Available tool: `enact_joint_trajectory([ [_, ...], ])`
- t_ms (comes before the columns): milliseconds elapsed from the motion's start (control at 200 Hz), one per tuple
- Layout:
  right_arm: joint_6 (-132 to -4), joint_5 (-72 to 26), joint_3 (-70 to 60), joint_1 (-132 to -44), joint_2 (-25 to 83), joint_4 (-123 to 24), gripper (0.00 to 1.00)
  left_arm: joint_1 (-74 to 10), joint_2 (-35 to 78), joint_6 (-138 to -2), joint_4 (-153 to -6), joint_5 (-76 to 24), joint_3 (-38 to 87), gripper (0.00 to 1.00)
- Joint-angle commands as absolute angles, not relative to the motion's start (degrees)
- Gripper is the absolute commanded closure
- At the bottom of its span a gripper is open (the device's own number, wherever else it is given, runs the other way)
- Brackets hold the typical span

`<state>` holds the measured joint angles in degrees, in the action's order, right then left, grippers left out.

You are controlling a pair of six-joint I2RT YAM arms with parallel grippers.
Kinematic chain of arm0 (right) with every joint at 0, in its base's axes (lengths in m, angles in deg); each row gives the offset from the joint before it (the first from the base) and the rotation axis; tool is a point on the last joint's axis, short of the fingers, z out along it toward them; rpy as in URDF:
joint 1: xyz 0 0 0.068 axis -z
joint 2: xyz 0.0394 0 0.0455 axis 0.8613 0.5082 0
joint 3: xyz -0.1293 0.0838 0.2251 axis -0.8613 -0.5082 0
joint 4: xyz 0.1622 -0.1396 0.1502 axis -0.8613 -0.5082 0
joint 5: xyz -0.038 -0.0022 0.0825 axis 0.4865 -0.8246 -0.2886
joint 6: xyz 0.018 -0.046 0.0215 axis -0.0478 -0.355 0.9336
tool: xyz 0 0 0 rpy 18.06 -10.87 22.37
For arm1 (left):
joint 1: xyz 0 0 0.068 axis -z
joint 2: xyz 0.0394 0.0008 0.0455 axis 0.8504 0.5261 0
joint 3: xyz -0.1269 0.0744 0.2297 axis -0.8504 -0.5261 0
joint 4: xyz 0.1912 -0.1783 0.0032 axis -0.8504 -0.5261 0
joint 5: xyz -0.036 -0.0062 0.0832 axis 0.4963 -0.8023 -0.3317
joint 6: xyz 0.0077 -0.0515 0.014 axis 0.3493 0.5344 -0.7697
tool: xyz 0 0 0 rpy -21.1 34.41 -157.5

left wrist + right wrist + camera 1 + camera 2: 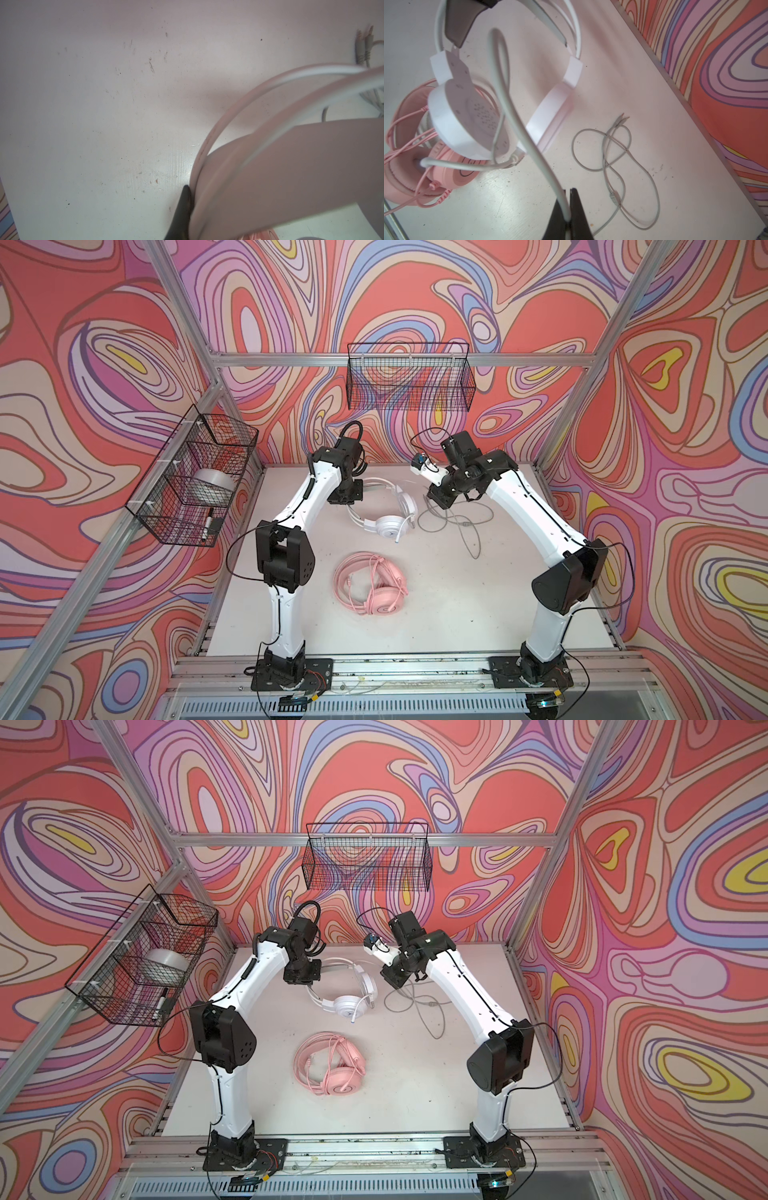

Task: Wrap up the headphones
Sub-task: 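Carry the grey cable with the right gripper around the white headset band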

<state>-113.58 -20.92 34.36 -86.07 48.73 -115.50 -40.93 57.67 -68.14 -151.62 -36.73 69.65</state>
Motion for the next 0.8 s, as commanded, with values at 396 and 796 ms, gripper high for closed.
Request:
enact_joint_trajectory([
  [396,-108.4,-27.3,47.2,-81.3,65.1,-112.5,1.0,-40.0,49.2,-75.9,-143.7,-25.2,62.3,1.0],
  [796,-98.8,-40.1,35.8,-77.8,64.8,-101.4,0.96,-40.4,45.3,-72.6,-139.2,-19.9,56.4,1.0],
])
